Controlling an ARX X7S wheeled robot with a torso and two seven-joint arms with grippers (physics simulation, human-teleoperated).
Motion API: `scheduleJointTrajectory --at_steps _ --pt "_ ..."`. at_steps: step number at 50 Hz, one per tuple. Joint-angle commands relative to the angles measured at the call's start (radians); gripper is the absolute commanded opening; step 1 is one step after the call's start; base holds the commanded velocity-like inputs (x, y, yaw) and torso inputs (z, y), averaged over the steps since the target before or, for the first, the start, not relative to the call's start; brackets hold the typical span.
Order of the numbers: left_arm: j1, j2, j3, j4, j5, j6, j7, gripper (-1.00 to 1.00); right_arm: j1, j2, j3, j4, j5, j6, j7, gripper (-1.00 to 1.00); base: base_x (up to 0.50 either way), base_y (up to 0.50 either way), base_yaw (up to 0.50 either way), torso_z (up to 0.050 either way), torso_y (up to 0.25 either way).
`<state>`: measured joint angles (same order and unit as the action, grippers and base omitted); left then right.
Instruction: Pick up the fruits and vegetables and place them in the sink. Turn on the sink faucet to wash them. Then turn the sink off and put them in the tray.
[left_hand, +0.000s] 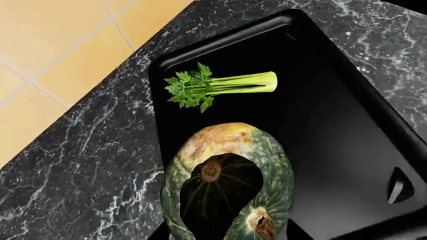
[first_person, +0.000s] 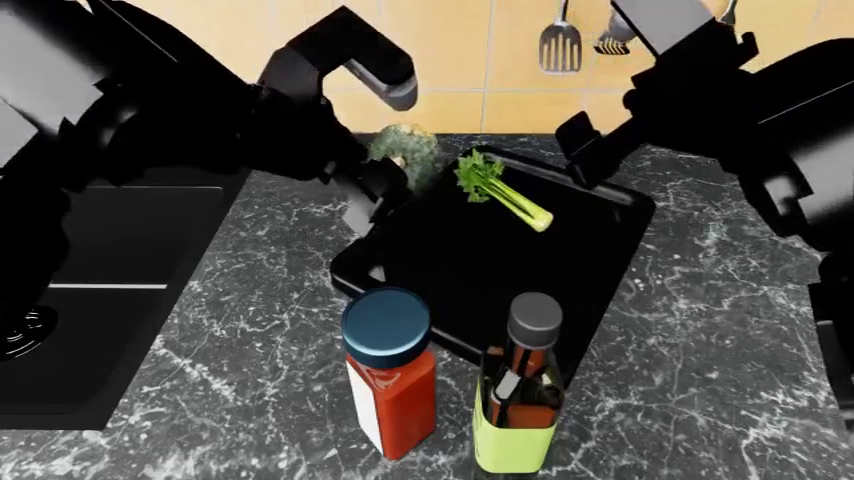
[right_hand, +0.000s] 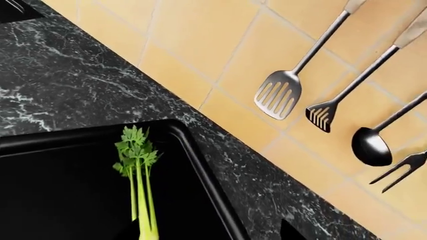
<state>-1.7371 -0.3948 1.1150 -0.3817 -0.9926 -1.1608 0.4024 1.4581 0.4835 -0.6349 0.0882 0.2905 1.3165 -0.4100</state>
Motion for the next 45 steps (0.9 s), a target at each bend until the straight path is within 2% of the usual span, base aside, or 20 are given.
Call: scheduleJointTrajectory --at_steps 1,13,26,45 --pt "-0.064 0.163 0.158 -0.257 0.109 0.105 0.316 -1.0 -0.027 0.044 0.057 -0.146 0.022 0.098 0.036 1.0 0.0 0.0 0.0 0.0 0.0" --pt "-0.073 0.392 0.286 -0.682 0.207 0.247 0.658 -1.0 -0.018 0.047 0.06 -0.139 0.015 0.081 0.048 1.0 0.0 0.0 0.0 0.0 0.0" --pt "-0.068 0.395 0.382 -0.68 0.1 0.222 0.669 -1.0 -0.031 0.057 0.067 -0.131 0.009 0.053 0.059 1.0 0.0 0.0 0.0 0.0 0.001" --pt "-0.029 0.395 0.38 -0.686 0.118 0.251 0.719 -1.0 -0.024 0.036 0.048 -0.087 0.003 0.012 0.06 1.0 0.0 0.0 0.0 0.001 0.0"
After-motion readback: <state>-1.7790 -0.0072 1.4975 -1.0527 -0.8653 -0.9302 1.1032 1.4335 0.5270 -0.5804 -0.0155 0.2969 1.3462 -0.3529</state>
